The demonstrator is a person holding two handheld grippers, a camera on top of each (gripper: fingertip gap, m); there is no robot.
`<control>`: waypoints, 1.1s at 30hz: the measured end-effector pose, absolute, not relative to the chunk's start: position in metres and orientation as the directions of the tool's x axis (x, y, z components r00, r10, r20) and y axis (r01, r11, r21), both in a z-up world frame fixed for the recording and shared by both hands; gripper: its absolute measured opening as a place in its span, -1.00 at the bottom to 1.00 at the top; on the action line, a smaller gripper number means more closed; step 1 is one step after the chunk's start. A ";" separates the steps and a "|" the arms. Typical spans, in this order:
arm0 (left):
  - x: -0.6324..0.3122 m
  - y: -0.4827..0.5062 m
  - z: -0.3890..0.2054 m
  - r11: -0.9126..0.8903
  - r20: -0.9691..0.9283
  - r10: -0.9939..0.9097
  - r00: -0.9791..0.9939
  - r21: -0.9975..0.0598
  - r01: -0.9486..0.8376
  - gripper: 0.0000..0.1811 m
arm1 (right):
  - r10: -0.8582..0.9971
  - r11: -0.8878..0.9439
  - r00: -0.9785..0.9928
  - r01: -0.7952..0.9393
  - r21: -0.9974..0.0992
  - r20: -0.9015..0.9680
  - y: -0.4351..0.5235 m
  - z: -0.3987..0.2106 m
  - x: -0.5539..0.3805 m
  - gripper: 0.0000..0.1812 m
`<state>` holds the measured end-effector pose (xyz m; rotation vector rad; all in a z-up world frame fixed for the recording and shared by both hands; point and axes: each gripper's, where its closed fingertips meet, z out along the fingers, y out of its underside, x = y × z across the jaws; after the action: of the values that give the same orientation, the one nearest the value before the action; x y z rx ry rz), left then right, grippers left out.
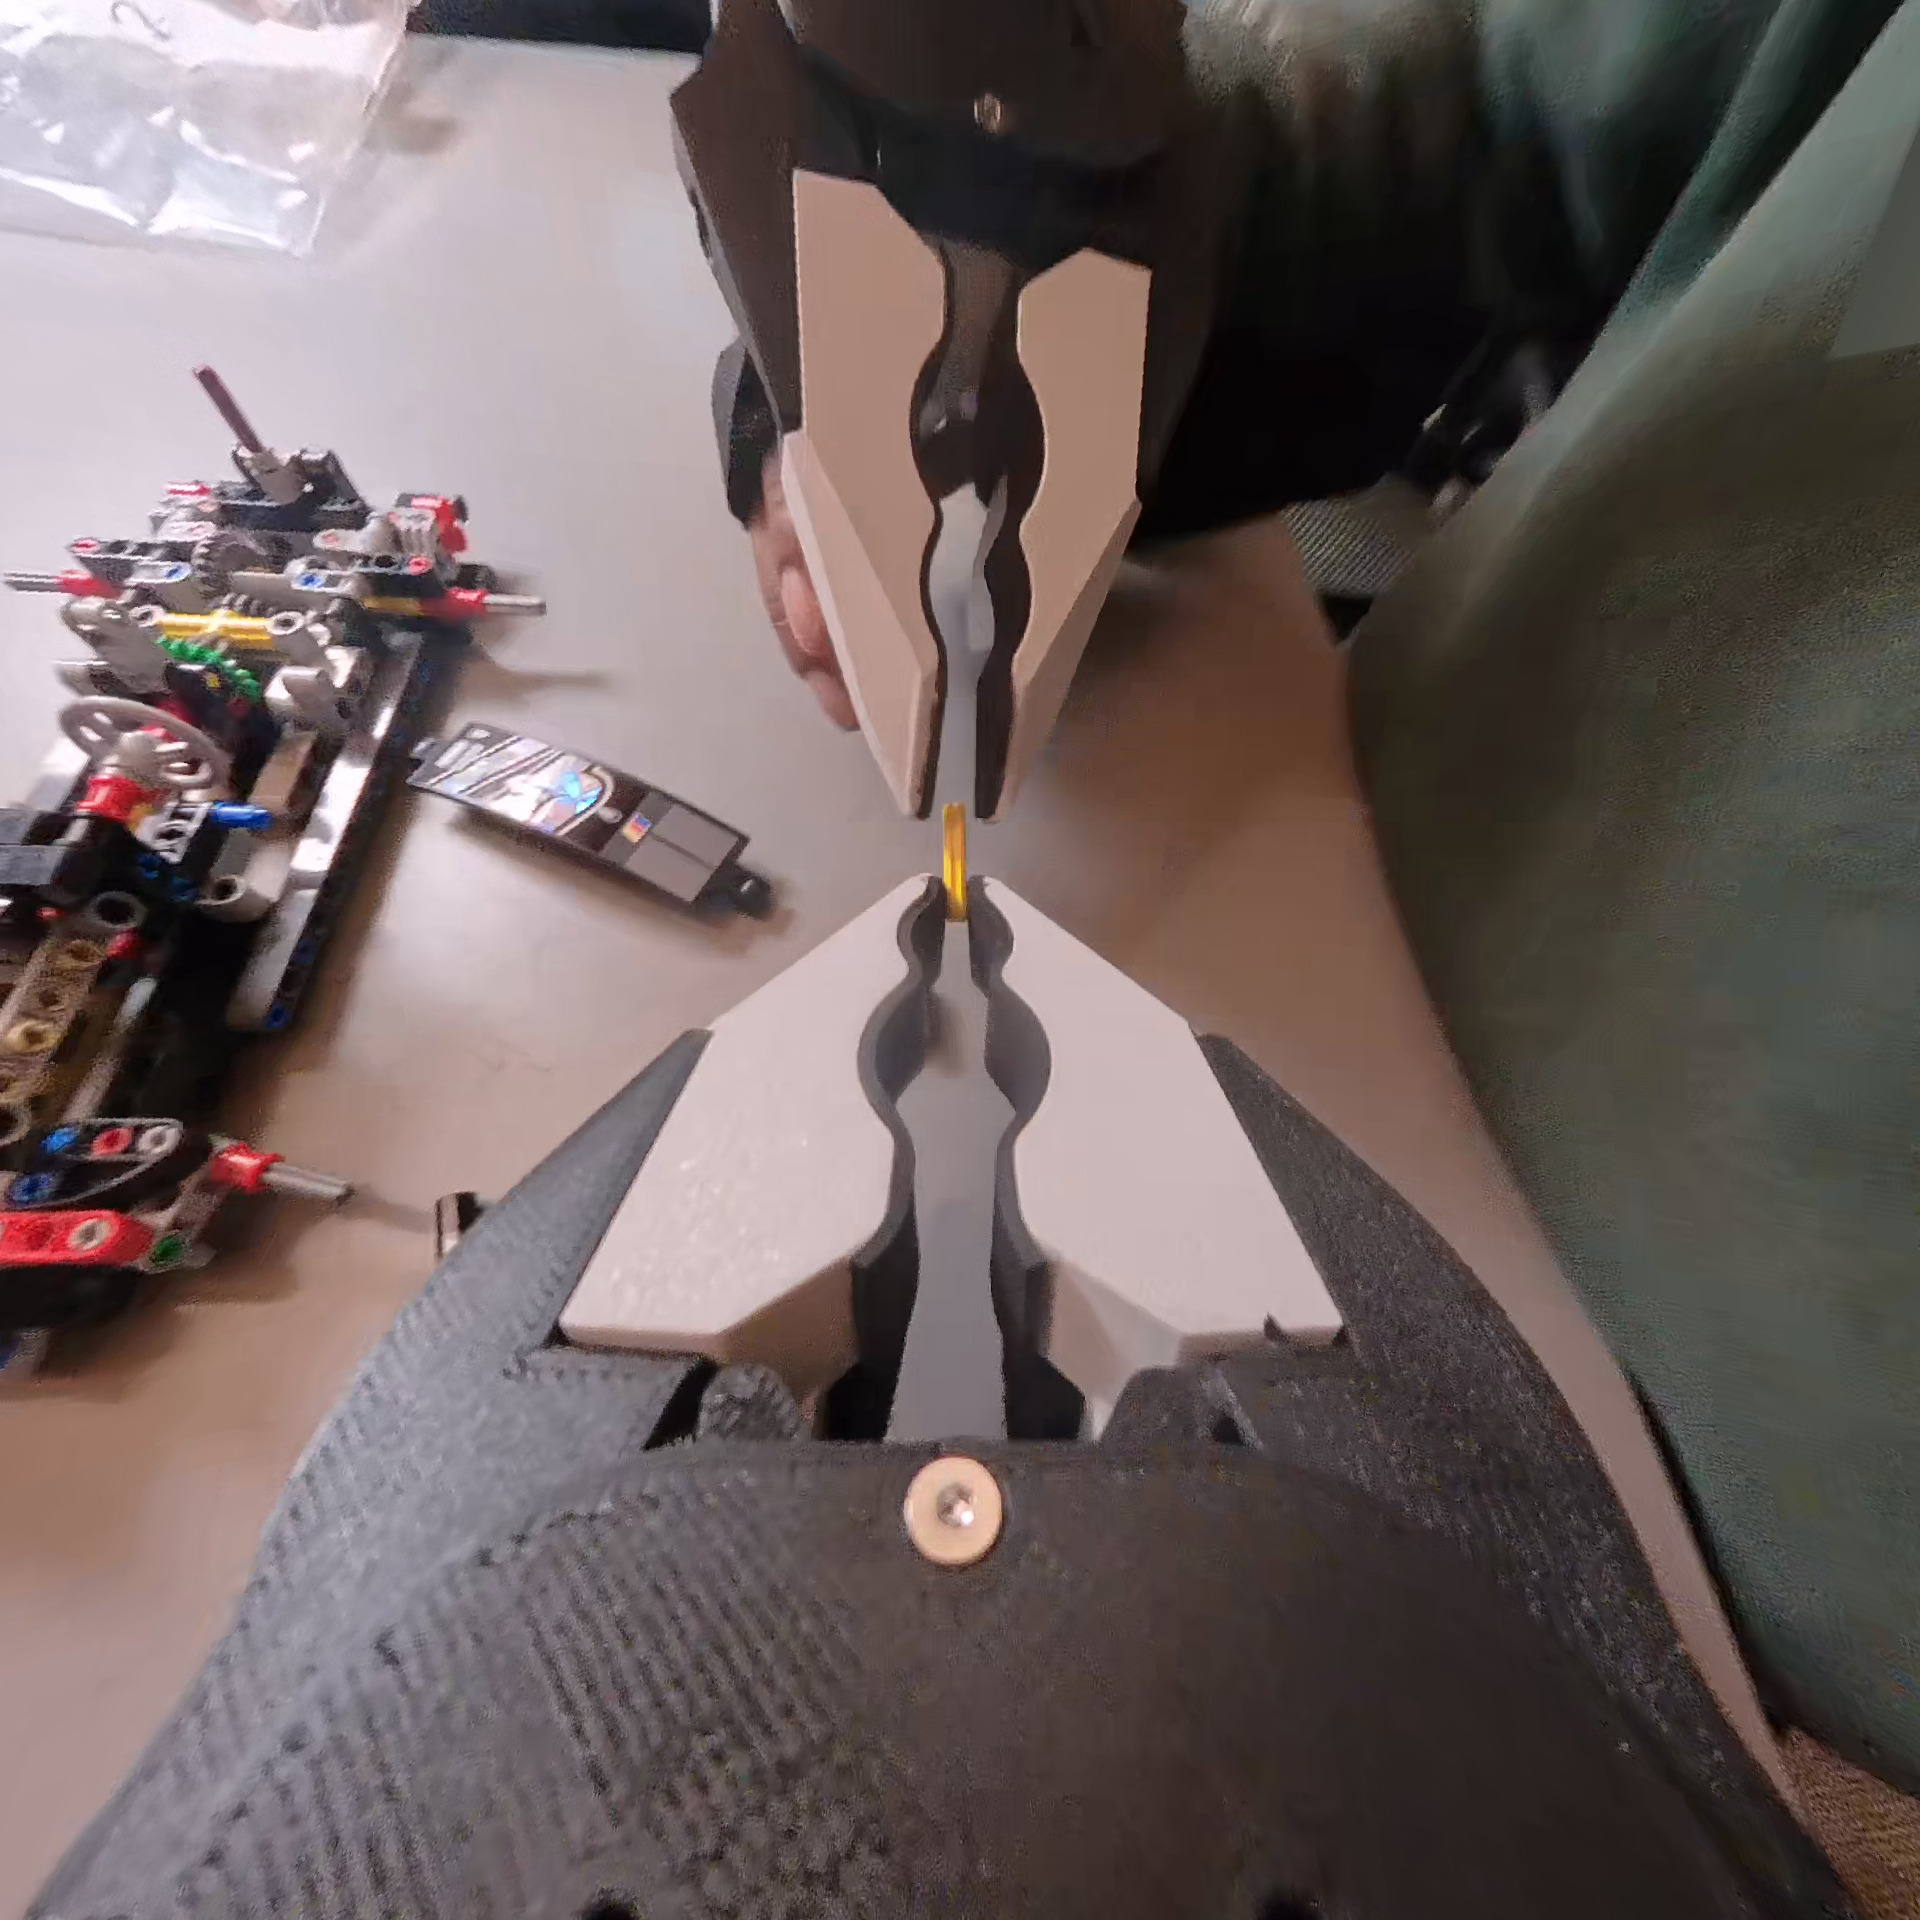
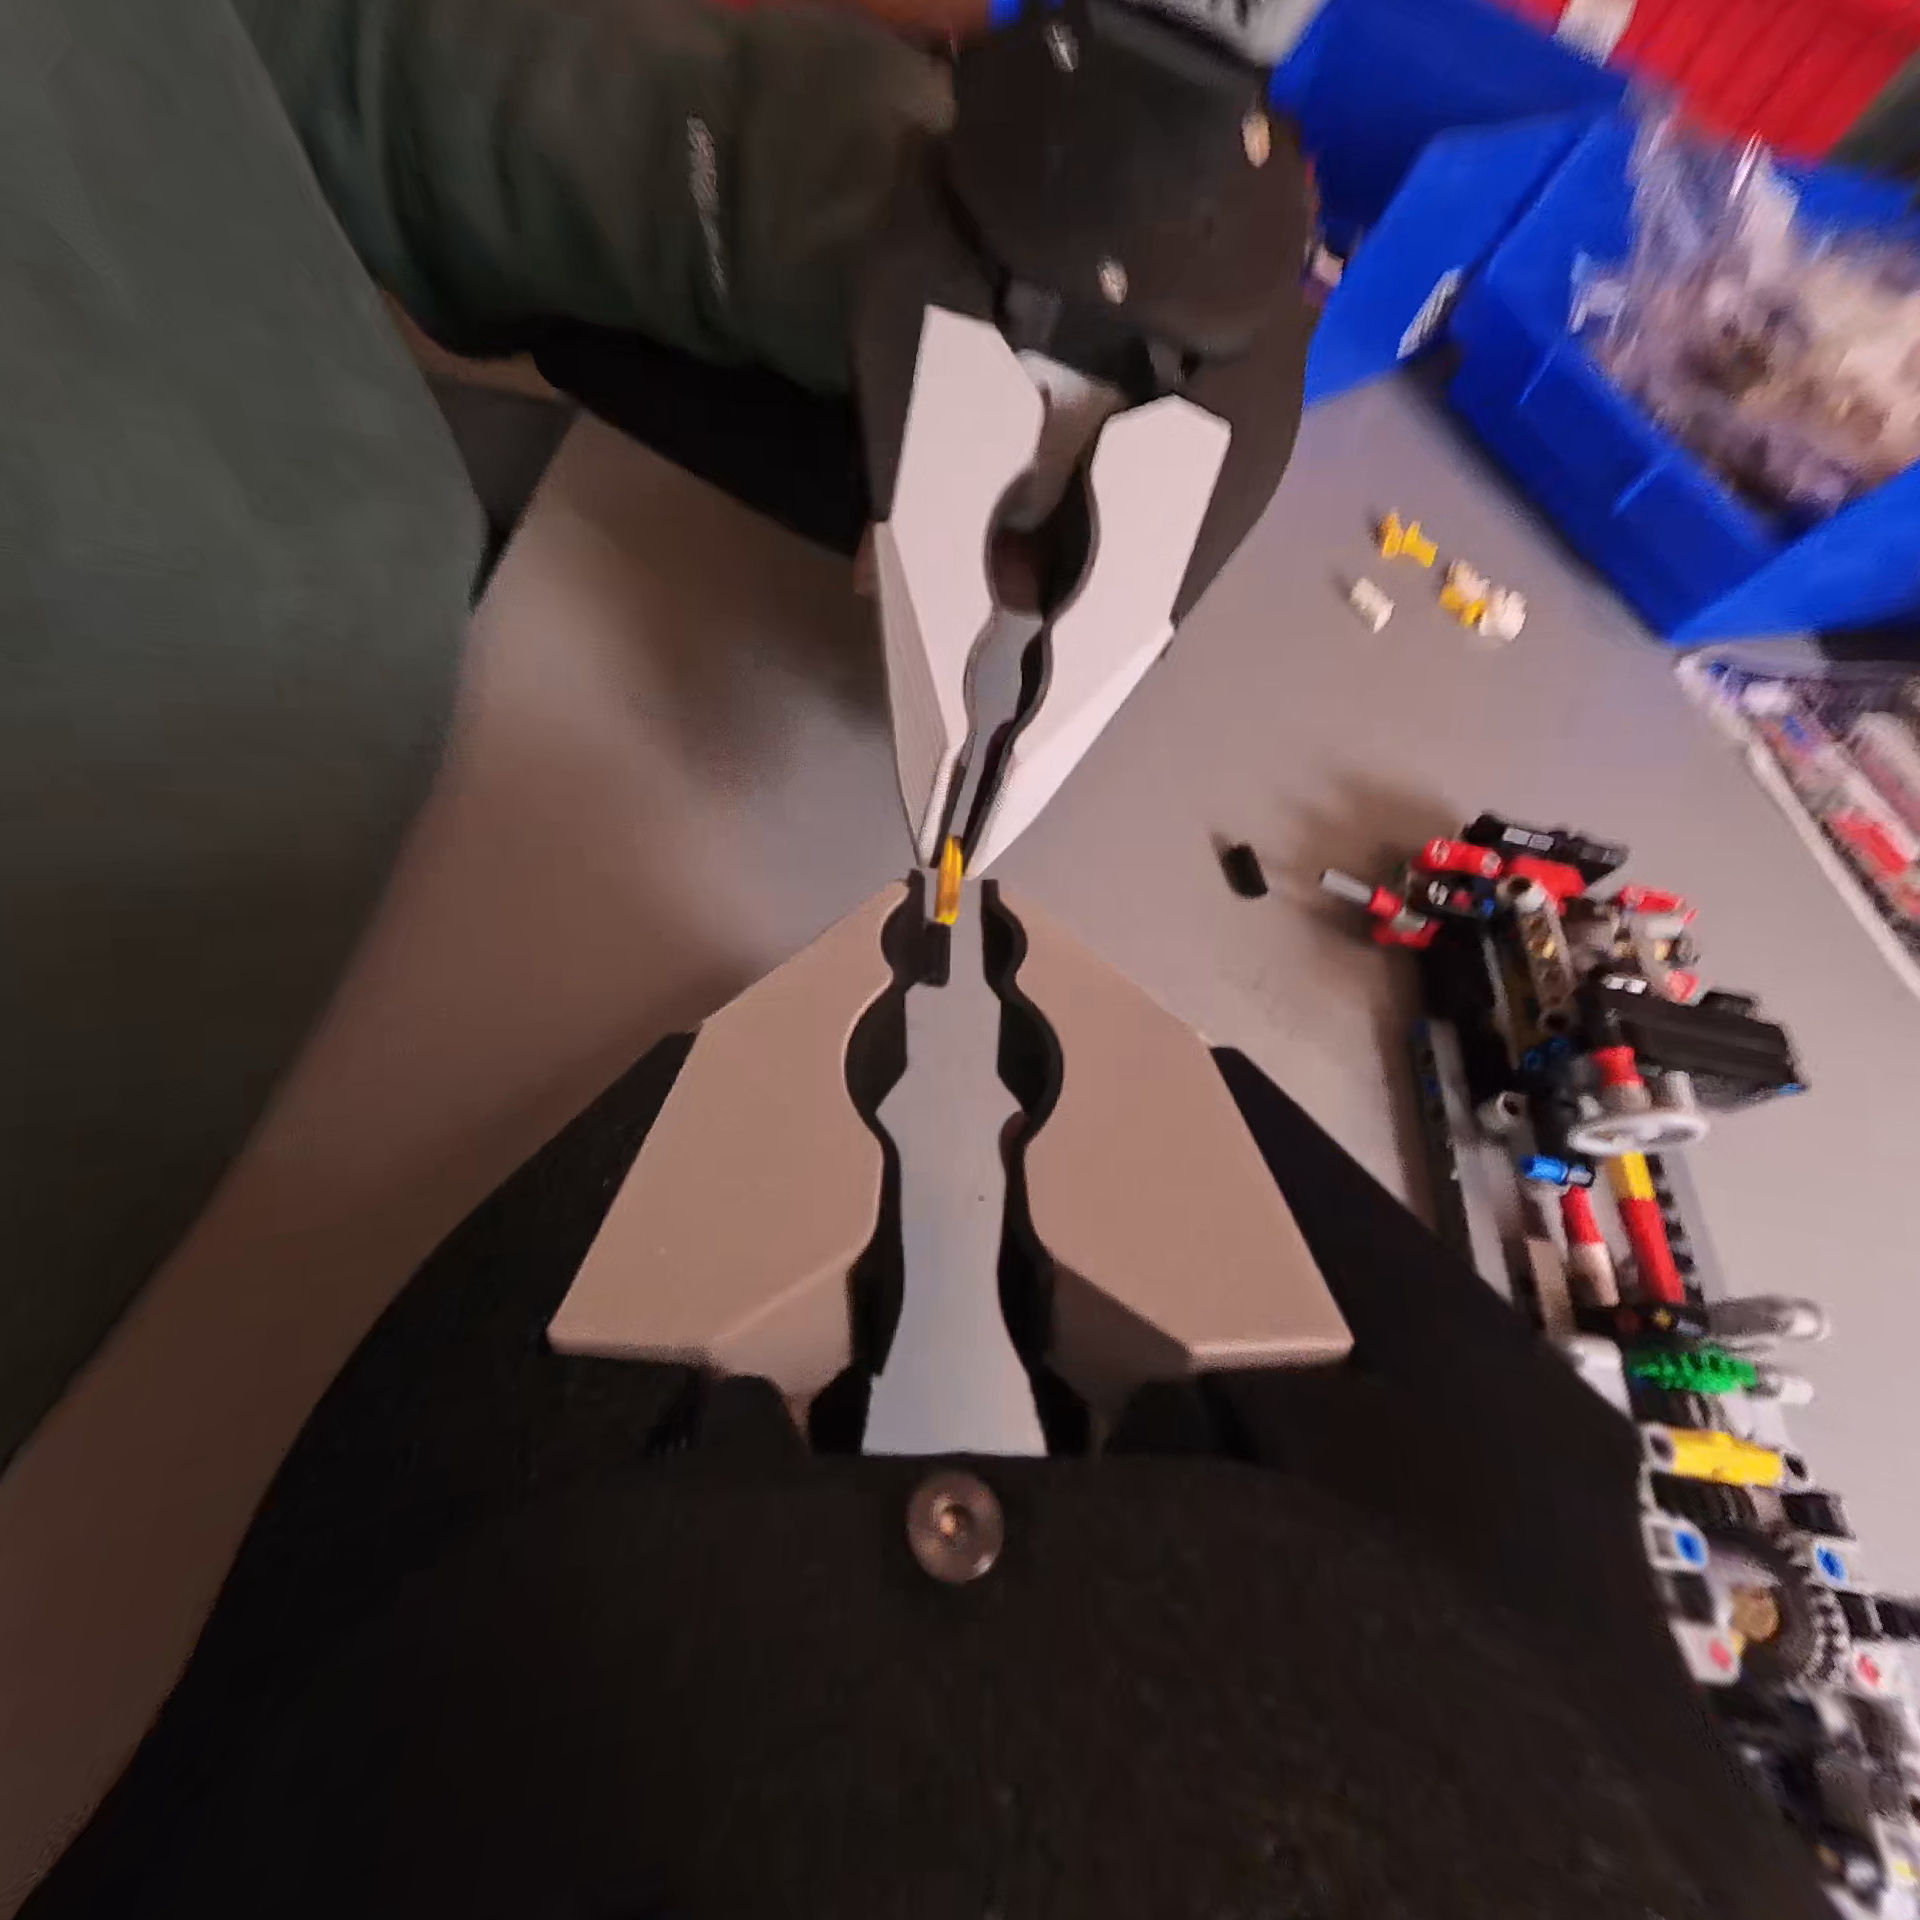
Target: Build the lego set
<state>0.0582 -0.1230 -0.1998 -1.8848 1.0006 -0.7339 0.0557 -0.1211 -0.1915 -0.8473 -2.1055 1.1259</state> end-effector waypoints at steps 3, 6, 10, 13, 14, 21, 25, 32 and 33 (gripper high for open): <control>0.059 -0.129 -0.188 -0.341 0.205 -0.872 0.445 -0.906 -0.250 -0.98 | 0.720 0.458 -0.638 0.140 -0.878 0.274 -0.129 -0.179 0.061 -0.83; 0.060 -0.132 -0.183 -0.367 0.266 -0.875 0.405 -0.909 -0.197 -0.98 | 0.696 0.497 -0.640 0.101 -0.862 0.326 -0.134 -0.177 0.061 -0.84; 0.063 -0.135 -0.182 -0.376 0.285 -0.878 0.385 -0.907 -0.187 -0.98 | 0.687 0.525 -0.630 0.087 -0.846 0.362 -0.136 -0.178 0.060 -0.91; 0.064 -0.136 -0.183 -0.384 0.295 -0.878 0.377 -0.904 -0.187 -0.98 | 0.687 0.528 -0.626 0.080 -0.845 0.370 -0.137 -0.177 0.059 -0.99; 0.064 -0.136 -0.183 -0.386 0.298 -0.878 0.376 -0.904 -0.185 -0.98 | 0.687 0.526 -0.627 0.081 -0.846 0.367 -0.137 -0.178 0.059 -0.99; 0.048 -0.117 -0.195 -0.340 0.159 -0.835 0.527 -0.902 -0.266 -0.81 | 0.765 0.419 -0.597 0.179 -0.890 0.240 -0.113 -0.172 0.057 -0.99; 0.045 -0.119 -0.225 -0.293 -0.023 -0.841 0.541 -0.820 -0.492 -0.81 | 0.823 0.338 -0.546 0.251 -0.907 0.156 -0.081 -0.177 0.059 -0.99; 0.048 -0.121 -0.247 -0.293 -0.125 -0.843 0.523 -0.709 -0.642 -0.91 | 0.835 0.335 -0.535 0.305 -0.892 0.130 -0.073 -0.192 0.059 -0.99; 0.049 -0.120 -0.248 -0.291 -0.133 -0.842 0.522 -0.704 -0.648 -0.93 | 0.832 0.332 -0.541 0.307 -0.892 0.124 -0.074 -0.193 0.060 -0.99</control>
<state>0.0489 -0.1202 -0.2480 -2.0375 1.2094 -0.3409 0.0595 -0.0744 -0.1930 -0.9958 -2.0179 1.1681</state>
